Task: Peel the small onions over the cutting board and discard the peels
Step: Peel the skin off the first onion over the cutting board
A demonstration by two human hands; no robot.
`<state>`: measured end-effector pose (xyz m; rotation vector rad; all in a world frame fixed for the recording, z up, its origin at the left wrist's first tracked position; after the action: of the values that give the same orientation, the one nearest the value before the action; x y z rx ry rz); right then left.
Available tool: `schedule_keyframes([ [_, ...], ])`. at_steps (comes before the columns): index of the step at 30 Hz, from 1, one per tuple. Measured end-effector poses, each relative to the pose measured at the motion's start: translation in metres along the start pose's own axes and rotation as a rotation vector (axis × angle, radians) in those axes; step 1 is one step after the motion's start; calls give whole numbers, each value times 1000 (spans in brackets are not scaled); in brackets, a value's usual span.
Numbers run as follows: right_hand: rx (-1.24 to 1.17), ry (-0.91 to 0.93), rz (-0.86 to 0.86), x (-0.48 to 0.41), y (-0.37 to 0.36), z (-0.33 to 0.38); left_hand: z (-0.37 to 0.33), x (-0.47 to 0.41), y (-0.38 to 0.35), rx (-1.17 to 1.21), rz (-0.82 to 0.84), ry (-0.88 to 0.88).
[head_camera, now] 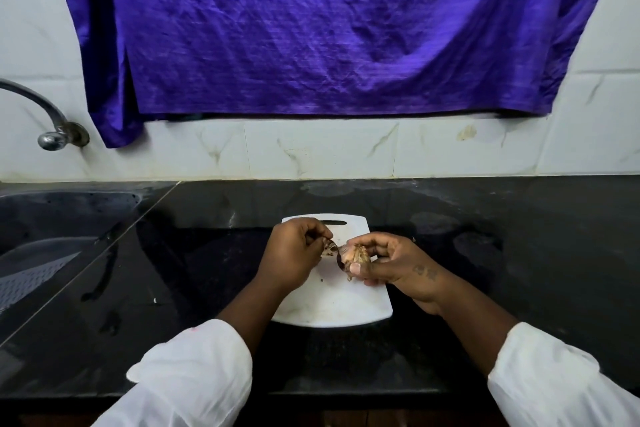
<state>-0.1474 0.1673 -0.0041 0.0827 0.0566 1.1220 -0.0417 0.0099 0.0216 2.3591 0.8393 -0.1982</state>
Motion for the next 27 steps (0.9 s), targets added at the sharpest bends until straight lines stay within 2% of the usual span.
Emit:
schedule_keyframes([
  [4,-19,-2,-21,1,5,-1,3,4,-7,-103,85,10],
  [9,33,7,-112,-2,13,-2,-12,19,-19,109,229,-66],
  [19,193,111,-171,-11,9,0,-13,13,-21,227,147,16],
  [27,430,125,-246,-8,11,7,-14,13,-19,165,127,44],
])
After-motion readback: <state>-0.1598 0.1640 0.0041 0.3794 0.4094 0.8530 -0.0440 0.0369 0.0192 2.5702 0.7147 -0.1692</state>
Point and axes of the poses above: each hand's wrist, its own x-axis away from the middle knuckle, its own y-axis out of the back of the hand, z = x × y, the point moved 8 cm from there along -x, towards the middle knuckle, and after that the axes turned 5 degrees about z, right-handed, at the moved point
